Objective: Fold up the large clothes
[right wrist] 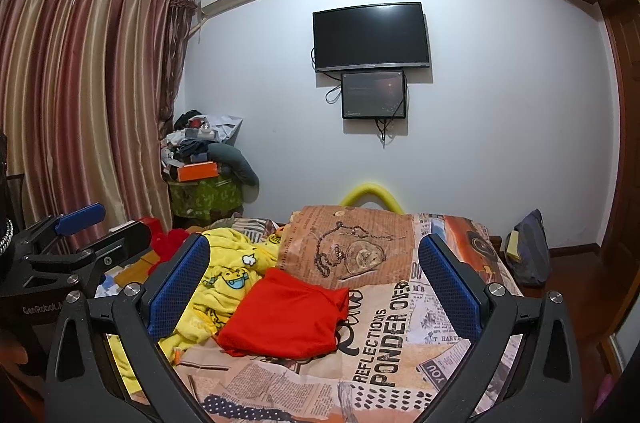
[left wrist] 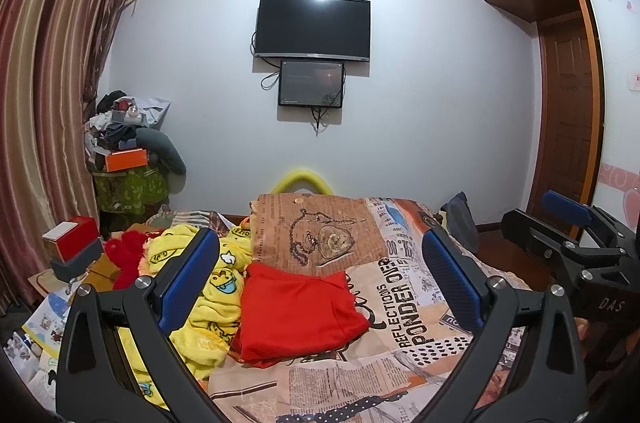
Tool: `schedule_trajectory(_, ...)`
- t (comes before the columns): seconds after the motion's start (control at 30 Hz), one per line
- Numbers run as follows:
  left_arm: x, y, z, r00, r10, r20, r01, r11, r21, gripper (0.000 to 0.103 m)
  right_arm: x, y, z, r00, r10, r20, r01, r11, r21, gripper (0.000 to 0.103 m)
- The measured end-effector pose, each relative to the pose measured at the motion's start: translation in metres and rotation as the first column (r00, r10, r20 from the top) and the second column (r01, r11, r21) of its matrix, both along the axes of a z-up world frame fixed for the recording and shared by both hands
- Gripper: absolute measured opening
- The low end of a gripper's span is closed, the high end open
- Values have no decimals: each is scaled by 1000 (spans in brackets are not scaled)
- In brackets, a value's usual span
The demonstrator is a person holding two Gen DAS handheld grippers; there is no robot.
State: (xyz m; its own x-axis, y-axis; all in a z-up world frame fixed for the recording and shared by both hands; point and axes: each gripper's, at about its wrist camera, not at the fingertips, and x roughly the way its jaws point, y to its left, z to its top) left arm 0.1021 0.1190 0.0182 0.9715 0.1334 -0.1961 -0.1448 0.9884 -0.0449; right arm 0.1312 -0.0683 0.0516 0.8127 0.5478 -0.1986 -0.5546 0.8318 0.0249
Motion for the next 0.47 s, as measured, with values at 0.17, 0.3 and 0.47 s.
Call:
schedule_trajectory(0.17,-1,0,-1,1000,-3,1,3,1000,-1,102,1,0,1,1000,-1,-4,1,1000,3,103)
schedule_trajectory(0.3,-3,0,-2,1000,-1,3,1,1000,-3,102,2,0,0,1000,-2,-9,2,1000,5,103)
schedule_trajectory(0.47,-3,3,-3,1000,-3,-6,3,1000,-9,102,3,1,-1,1000,-3,-11,3,1000,1,103)
